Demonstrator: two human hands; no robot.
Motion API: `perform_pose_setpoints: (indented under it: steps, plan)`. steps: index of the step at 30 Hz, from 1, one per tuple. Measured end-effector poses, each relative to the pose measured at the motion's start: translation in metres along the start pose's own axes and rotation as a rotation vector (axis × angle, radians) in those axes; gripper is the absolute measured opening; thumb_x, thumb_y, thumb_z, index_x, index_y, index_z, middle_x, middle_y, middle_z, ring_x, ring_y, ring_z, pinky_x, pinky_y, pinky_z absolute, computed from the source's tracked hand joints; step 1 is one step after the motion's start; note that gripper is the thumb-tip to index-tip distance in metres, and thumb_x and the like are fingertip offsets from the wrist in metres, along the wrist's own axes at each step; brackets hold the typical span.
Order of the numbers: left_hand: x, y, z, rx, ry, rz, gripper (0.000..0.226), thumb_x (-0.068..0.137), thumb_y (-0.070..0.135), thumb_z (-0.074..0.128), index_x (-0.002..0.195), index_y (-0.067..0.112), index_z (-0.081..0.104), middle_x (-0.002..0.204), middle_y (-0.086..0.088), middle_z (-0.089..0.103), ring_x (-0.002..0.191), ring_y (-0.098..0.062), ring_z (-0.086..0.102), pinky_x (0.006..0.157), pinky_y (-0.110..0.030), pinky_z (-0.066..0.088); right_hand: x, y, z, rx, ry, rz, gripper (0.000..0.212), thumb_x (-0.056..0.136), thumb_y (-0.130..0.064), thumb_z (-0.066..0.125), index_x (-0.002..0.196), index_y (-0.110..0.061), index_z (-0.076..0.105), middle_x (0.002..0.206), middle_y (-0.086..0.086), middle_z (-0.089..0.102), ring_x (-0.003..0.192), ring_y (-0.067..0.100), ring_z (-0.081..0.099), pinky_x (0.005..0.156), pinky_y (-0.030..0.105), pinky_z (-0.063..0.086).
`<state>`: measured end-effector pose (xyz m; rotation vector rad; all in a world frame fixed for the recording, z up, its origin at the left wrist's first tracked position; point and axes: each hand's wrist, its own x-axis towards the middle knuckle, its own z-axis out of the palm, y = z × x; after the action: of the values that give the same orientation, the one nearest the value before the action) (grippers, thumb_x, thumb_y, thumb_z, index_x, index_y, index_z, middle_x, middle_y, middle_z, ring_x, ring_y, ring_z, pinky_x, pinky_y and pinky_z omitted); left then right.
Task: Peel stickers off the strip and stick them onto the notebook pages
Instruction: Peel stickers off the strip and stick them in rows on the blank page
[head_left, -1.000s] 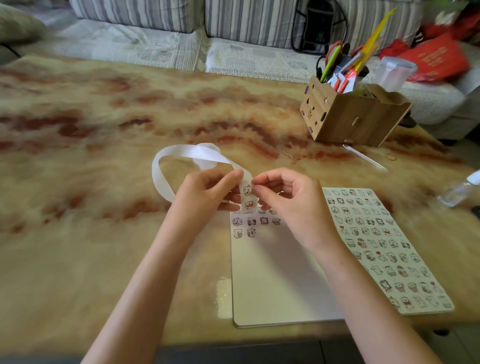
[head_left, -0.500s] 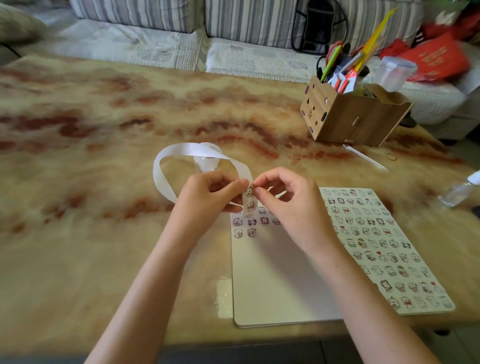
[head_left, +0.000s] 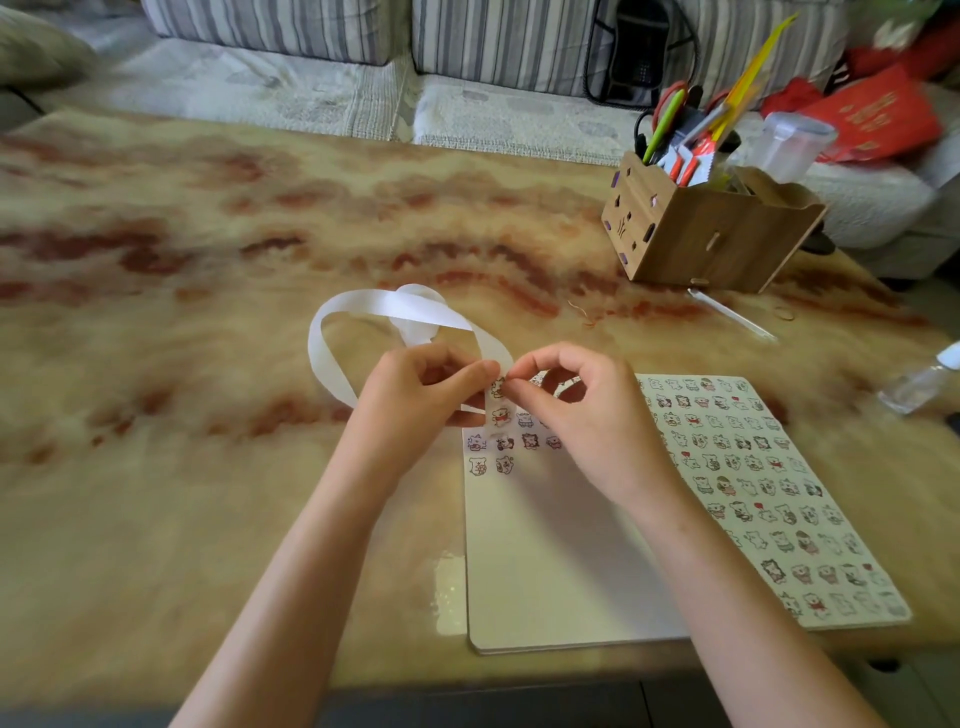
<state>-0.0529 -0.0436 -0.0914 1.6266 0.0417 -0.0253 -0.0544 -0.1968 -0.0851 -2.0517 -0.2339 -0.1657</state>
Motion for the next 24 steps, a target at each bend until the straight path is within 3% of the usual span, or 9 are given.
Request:
perform_pose_setpoints:
  steps: [6, 14, 17, 21, 24]
  plan:
    - [0.0, 0.001, 0.0, -0.003, -0.006, -0.018, 0.014, 0.086, 0.016, 0.067, 0.08, 0.004, 0.071, 0.072, -0.006, 0.072, 0.07, -0.011, 0.068, 0.072, -0.026, 0.059, 0.0, -0.001, -0.004, -0.077, 0.009, -0.058, 0.013, 0.081, -0.02, 0.074, 0.076, -0.03, 0.067, 0.077, -0.021, 0.059, 0.082, 0.002, 0.045, 0.068, 0.012, 0.033]
    - [-0.001, 0.003, -0.002, -0.036, 0.016, -0.048, 0.018, 0.088, 0.015, 0.065, 0.08, -0.001, 0.069, 0.064, -0.002, 0.069, 0.064, -0.007, 0.066, 0.069, -0.023, 0.059, -0.001, -0.004, -0.01, 0.021, -0.054, -0.034, 0.01, 0.081, -0.019, 0.073, 0.076, -0.026, 0.068, 0.071, -0.021, 0.059, 0.067, 0.001, 0.048, 0.062, 0.015, 0.037]
    - [0.0, 0.002, -0.003, -0.005, 0.046, -0.037, 0.017, 0.088, 0.015, 0.064, 0.083, -0.001, 0.069, 0.07, -0.006, 0.069, 0.063, -0.007, 0.065, 0.064, -0.019, 0.057, -0.001, -0.003, -0.015, 0.084, -0.083, 0.042, 0.004, 0.081, -0.016, 0.073, 0.079, -0.017, 0.07, 0.064, -0.019, 0.062, 0.059, -0.001, 0.049, 0.057, 0.011, 0.039]
    - [0.001, 0.001, -0.006, 0.034, 0.072, -0.034, 0.016, 0.088, 0.015, 0.064, 0.083, 0.0, 0.07, 0.07, -0.004, 0.068, 0.059, -0.004, 0.063, 0.064, -0.018, 0.057, 0.001, 0.004, -0.024, 0.07, -0.24, 0.291, 0.009, 0.076, -0.016, 0.078, 0.08, -0.012, 0.072, 0.075, 0.006, 0.071, 0.062, 0.009, 0.058, 0.063, 0.02, 0.044]
    - [0.001, 0.001, -0.006, 0.041, 0.075, -0.032, 0.016, 0.088, 0.014, 0.064, 0.084, 0.0, 0.07, 0.072, -0.008, 0.068, 0.06, -0.005, 0.063, 0.066, -0.019, 0.057, 0.0, 0.009, -0.026, 0.017, -0.343, 0.387, 0.005, 0.076, -0.013, 0.077, 0.079, -0.01, 0.073, 0.076, 0.008, 0.073, 0.062, 0.013, 0.06, 0.064, 0.019, 0.044]
